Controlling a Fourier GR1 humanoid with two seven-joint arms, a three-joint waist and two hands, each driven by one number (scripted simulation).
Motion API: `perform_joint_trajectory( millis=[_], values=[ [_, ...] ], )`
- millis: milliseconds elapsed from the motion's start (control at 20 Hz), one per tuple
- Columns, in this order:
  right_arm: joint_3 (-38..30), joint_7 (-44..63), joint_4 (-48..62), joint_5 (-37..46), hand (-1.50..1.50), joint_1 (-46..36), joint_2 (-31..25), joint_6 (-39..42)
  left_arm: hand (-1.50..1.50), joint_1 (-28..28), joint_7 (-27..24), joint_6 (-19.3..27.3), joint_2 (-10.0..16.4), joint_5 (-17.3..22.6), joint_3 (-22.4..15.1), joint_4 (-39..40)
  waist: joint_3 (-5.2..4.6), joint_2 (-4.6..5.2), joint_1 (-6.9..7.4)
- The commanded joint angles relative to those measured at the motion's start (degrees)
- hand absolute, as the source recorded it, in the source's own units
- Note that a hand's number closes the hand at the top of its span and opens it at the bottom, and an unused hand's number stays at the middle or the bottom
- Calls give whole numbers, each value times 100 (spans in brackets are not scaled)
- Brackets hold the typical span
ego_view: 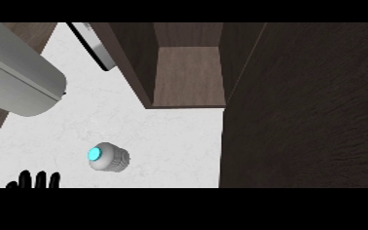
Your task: Pick up the bottled water, place it into the cabinet and close the cabinet
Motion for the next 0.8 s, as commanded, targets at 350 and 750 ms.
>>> perform_joint_trajectory(
  millis=[350, 750],
  values=[
    [265, -63, -1027, -167, -150, 854, 95, 152, -150, -725, -896, -1056, -124, 1529, 1665, 2139, -8, 14, 31],
    [-21, -304, -1035, -504, -150, 1222, 0, 422, -150, -1911, -1306, -1565, -332, 1834, 2241, 3876, -1, 40, -7]
  ],
)
